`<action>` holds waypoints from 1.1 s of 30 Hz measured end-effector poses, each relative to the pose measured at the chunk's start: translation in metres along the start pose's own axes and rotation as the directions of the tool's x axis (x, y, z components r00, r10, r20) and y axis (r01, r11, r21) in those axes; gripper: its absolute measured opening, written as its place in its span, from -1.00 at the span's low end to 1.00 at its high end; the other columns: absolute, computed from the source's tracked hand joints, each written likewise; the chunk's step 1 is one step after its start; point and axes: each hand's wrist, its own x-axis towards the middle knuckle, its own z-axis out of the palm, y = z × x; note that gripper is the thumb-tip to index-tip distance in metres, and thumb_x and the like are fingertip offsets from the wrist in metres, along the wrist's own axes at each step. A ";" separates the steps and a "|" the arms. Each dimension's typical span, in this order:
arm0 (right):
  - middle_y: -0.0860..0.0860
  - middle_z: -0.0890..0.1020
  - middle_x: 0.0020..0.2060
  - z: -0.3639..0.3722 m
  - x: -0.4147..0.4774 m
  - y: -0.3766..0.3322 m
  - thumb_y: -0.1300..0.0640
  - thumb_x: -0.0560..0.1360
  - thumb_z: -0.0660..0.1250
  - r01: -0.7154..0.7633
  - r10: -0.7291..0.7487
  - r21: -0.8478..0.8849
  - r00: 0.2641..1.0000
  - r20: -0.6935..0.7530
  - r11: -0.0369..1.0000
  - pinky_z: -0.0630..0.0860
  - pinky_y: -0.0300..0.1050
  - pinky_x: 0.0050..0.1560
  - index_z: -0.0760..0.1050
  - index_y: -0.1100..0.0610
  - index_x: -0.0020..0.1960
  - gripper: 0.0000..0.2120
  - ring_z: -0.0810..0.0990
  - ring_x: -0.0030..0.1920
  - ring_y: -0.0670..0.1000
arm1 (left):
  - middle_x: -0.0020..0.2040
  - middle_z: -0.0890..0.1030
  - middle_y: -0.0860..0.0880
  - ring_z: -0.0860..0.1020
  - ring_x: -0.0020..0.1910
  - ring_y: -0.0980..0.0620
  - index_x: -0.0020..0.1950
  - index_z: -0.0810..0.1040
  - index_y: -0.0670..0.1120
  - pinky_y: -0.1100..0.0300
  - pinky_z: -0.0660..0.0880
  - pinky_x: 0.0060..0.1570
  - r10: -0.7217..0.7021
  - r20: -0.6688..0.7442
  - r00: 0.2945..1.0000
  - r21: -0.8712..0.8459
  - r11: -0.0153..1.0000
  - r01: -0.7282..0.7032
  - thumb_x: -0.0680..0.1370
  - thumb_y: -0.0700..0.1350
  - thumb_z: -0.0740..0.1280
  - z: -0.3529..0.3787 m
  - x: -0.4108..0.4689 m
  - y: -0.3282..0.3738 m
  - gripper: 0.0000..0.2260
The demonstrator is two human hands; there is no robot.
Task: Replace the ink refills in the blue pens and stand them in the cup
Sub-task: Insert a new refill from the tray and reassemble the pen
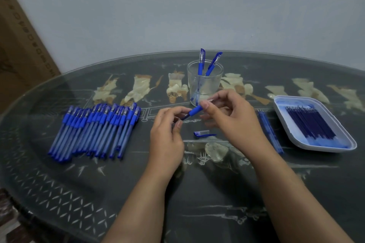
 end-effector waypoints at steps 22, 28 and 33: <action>0.17 0.71 -0.19 0.001 -0.004 0.001 0.04 0.51 0.35 -0.049 0.044 0.212 0.999 0.031 0.976 0.66 0.03 -0.18 0.51 0.18 0.06 -0.78 0.71 -0.19 0.15 | 0.04 0.53 0.06 0.49 0.03 0.28 0.09 0.58 0.00 0.52 0.35 0.02 0.011 0.019 1.000 0.000 1.000 -0.011 0.54 -0.43 0.25 -0.001 0.000 0.000 -0.65; 0.17 0.71 -0.23 0.006 -0.004 0.002 0.19 0.47 0.40 -0.019 0.020 0.266 1.000 -0.004 0.964 0.66 0.05 -0.13 0.45 0.22 -0.08 -0.85 0.72 -0.19 0.16 | 0.03 0.54 0.04 0.49 0.03 0.29 0.08 0.58 -0.01 0.52 0.35 0.03 0.037 0.013 0.999 0.008 0.999 -0.037 0.52 -0.45 0.25 0.000 0.000 -0.001 -0.64; 0.18 0.71 -0.17 0.005 -0.006 -0.002 0.24 0.56 0.30 -0.008 -0.010 0.289 0.998 0.061 0.957 0.67 0.02 -0.13 0.42 0.09 0.20 -0.77 0.72 -0.17 0.16 | 0.04 0.54 0.05 0.50 0.02 0.27 0.08 0.56 0.04 0.53 0.36 -0.01 -0.001 0.014 1.000 -0.008 1.000 0.001 0.55 -0.41 0.25 0.000 0.001 0.000 -0.65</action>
